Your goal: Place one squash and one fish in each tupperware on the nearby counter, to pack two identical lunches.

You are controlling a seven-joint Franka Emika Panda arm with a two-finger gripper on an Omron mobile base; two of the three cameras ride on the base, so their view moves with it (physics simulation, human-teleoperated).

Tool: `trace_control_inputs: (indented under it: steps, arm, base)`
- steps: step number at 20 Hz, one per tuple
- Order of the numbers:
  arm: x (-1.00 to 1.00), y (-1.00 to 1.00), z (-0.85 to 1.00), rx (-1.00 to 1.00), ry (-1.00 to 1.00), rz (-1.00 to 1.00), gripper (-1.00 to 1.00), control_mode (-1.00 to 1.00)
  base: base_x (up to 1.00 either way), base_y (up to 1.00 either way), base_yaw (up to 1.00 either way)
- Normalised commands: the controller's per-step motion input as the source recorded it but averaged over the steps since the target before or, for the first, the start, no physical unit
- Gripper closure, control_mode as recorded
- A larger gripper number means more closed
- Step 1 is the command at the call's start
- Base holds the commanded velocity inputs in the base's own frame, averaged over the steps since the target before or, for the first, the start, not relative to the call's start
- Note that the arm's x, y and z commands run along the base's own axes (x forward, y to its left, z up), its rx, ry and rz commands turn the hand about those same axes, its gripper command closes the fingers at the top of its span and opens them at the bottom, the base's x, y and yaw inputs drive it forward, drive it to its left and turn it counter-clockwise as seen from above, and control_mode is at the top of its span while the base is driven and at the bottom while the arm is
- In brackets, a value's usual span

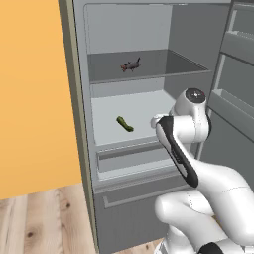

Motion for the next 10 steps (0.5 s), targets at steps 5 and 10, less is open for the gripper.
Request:
trace_control_inputs:
  steps: [5, 10]
  arm:
    - [-0.60, 0.36, 0.08, -0.04, -0.08, 0.04, 1.00, -1.00]
    - [-0.70, 0.08, 0.19, -0.04, -0.03, 0.04, 1.00, -1.00]
  base:
    - [0.00, 0.00, 0.00]
    - [0.00, 0.00, 0.00]
